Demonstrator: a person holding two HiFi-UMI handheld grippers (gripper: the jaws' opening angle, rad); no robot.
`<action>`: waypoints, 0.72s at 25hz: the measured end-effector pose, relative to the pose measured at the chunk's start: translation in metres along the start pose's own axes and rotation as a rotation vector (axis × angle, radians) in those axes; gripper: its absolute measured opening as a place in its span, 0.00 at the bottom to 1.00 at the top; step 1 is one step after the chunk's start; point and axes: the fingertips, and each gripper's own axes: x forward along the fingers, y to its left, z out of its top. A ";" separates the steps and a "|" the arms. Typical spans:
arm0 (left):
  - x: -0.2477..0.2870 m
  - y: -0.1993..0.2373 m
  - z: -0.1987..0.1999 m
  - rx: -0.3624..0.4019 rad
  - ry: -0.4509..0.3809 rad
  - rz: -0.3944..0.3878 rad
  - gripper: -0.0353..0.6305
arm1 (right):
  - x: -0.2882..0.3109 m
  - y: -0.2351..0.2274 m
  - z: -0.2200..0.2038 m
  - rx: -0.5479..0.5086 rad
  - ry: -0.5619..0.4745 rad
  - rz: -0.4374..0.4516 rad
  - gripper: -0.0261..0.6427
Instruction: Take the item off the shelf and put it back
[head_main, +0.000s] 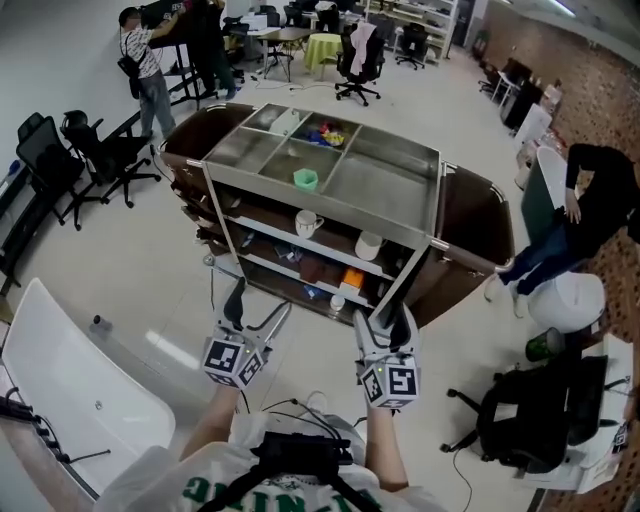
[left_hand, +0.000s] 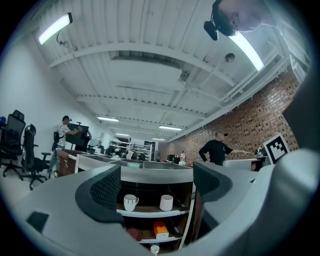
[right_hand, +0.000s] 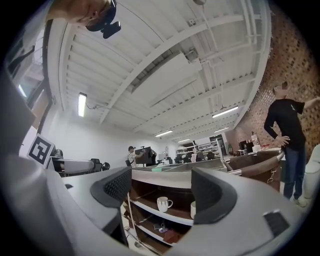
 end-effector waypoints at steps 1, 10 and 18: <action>0.006 -0.004 -0.002 0.001 0.002 0.003 0.71 | 0.002 -0.007 -0.003 0.006 0.007 0.002 0.61; 0.038 -0.012 -0.019 0.028 0.056 0.025 0.71 | 0.023 -0.049 -0.030 0.079 0.052 0.003 0.61; 0.062 0.006 -0.025 -0.001 0.069 0.006 0.71 | 0.043 -0.047 -0.040 0.070 0.074 -0.005 0.61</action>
